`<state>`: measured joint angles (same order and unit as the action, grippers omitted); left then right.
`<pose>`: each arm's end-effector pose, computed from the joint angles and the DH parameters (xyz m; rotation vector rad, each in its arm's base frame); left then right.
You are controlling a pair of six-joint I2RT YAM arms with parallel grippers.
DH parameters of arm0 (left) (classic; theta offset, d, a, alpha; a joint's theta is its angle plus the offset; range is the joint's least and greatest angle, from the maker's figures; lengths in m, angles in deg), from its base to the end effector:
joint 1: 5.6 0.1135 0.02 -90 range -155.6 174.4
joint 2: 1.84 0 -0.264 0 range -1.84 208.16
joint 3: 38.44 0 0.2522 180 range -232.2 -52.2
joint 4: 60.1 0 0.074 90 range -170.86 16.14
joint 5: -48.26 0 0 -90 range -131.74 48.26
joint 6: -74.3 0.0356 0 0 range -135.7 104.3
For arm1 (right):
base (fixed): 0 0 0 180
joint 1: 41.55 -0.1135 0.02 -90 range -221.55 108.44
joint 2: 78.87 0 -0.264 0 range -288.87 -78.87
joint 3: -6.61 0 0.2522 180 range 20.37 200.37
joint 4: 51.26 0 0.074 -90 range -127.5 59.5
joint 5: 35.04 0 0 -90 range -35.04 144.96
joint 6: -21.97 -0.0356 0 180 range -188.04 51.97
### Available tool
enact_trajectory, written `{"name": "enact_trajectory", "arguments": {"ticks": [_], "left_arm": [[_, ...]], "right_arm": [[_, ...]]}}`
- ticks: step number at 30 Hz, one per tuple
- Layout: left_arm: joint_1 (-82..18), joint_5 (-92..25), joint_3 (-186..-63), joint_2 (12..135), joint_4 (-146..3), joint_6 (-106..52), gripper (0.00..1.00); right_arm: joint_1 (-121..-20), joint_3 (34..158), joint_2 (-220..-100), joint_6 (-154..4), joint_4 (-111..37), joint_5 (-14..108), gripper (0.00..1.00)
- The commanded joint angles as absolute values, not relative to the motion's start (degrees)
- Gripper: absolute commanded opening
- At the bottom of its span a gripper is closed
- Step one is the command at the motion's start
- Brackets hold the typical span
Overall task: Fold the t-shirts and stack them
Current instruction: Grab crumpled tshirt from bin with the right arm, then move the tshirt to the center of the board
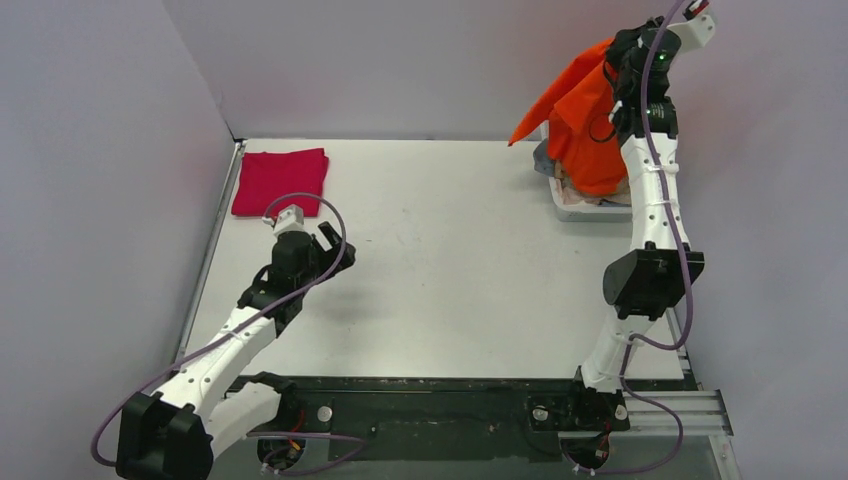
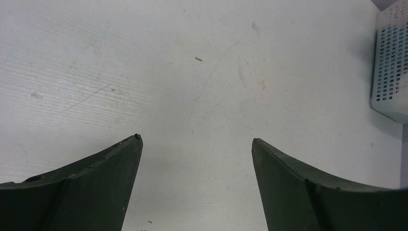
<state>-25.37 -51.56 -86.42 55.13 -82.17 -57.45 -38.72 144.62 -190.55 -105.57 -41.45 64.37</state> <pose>0.2078 -0.0682 0.2391 -0.5089 2.0769 -0.4596 0.4473 -0.0279 0.5017 0.5785 1.1615 0.4141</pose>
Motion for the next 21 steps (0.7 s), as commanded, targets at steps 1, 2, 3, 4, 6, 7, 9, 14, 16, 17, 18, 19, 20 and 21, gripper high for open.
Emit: {"name": "enact_trajectory", "arguments": {"ticks": [1,2,3,4,6,7,9,14,16,17,18,19,20,21], "left_arm": [[-25.2,-52.04,-86.3,52.04,-81.46,-57.79,0.95],[-25.2,-52.07,-86.3,51.23,-81.82,-57.84,0.95],[-25.2,-52.12,-86.26,50.8,-82.01,-57.94,0.95],[-25.2,-52.11,-86.0,49.73,-82.38,-58.0,0.95],[-25.2,-51.94,-85.62,47.96,-82.91,-58.24,0.95],[-25.2,-51.76,-85.47,47.27,-83.13,-58.37,0.95],[-25.18,-51.54,-85.44,45.31,-84.24,-58.47,0.95],[-25.2,-52.5,-85.83,39.49,-89.41,-59.41,0.95],[-25.25,-53.56,-85.95,37.54,-91.94,-60.61,0.95],[-25.27,-53.93,-86.01,36.28,-93.65,-61.14,0.95],[-25.26,-54.39,-85.94,35.72,-94.34,-62.19,0.95],[-25.23,-54.57,-85.95,34.69,-95.81,-62.76,0.95],[-25.21,-54.99,-85.99,34.18,-96.61,-63.96,0.95],[-25.25,-55.35,-86.16,33.25,-98.16,-64.44,0.95]], "right_arm": [[-40.08,148.66,-184.32,-102.67,-44.95,61.64,0.0],[-40.75,149.51,-183.06,-102.25,-44.49,60.76,0.0],[-40.97,151.58,-182.52,-102.1,-44.12,60.24,0.0],[-41.15,152.59,-181.71,-102.85,-42.98,58.35,0.0],[-42.23,154.89,-180.41,-106.47,-41.54,53.64,0.0],[-42.59,155.47,-179.92,-108.98,-41.37,49.47,0.0],[-44.0,155.5,-178.32,-111.85,-40.37,43.65,0.0],[-49.76,152.24,-173.86,-114.99,-38.82,35.3,0.0],[-52.39,152.0,-173.09,-114.13,-36.92,33.19,0.0],[-54.24,152.23,-173.05,-113.42,-35.47,31.28,0.0],[-55.28,152.12,-172.9,-113.23,-35.12,30.42,0.0],[-57.6,151.73,-172.38,-113.15,-34.76,29.4,0.0],[-58.76,150.81,-172.17,-113.14,-34.64,28.96,0.0],[-61.22,150.19,-171.74,-112.82,-34.35,28.12,0.0]]}}
